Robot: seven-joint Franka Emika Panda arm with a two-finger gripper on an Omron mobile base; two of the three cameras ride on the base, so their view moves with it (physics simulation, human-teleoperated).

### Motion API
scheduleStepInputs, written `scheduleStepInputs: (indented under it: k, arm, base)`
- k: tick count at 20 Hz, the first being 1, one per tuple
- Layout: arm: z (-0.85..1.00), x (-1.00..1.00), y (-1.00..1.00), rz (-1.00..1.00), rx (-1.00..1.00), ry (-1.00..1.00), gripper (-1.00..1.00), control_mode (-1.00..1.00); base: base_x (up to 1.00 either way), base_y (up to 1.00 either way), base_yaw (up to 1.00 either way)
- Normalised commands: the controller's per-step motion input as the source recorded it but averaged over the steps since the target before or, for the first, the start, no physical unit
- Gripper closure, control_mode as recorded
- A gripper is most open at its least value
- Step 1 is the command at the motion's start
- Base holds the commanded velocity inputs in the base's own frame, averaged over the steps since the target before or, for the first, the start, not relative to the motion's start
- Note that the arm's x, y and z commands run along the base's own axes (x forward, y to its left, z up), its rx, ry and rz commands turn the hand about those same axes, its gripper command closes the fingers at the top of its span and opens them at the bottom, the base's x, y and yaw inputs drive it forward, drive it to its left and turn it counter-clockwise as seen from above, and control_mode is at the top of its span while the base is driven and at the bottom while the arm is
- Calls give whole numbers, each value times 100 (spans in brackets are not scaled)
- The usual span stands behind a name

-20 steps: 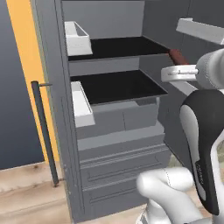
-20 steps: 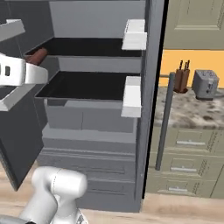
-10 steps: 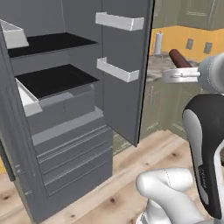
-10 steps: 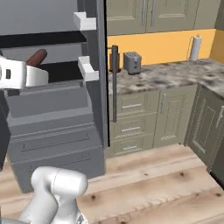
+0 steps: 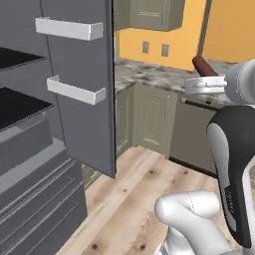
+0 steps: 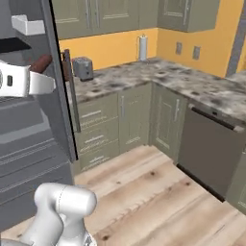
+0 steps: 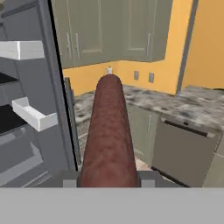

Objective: Move the hot dog bun to the plate on the dining table and place the condiment next to that plate. Then navigate to the fridge and take the sausage and place it on the plate as well.

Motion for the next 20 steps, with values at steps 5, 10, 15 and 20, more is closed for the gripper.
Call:
scheduleStepInputs:
  k: [5, 10, 15, 20]
  arm:
    - [0, 0, 0, 0, 0, 0, 100, 100]
    - [0, 0, 0, 0, 0, 0, 100, 100]
    - [0, 0, 0, 0, 0, 0, 100, 100]
    - [0, 0, 0, 0, 0, 0, 100, 100]
  base:
    - [-56, -4, -73]
    - [-41, -21, -72]
    - [-5, -46, -66]
    - [28, -61, -53]
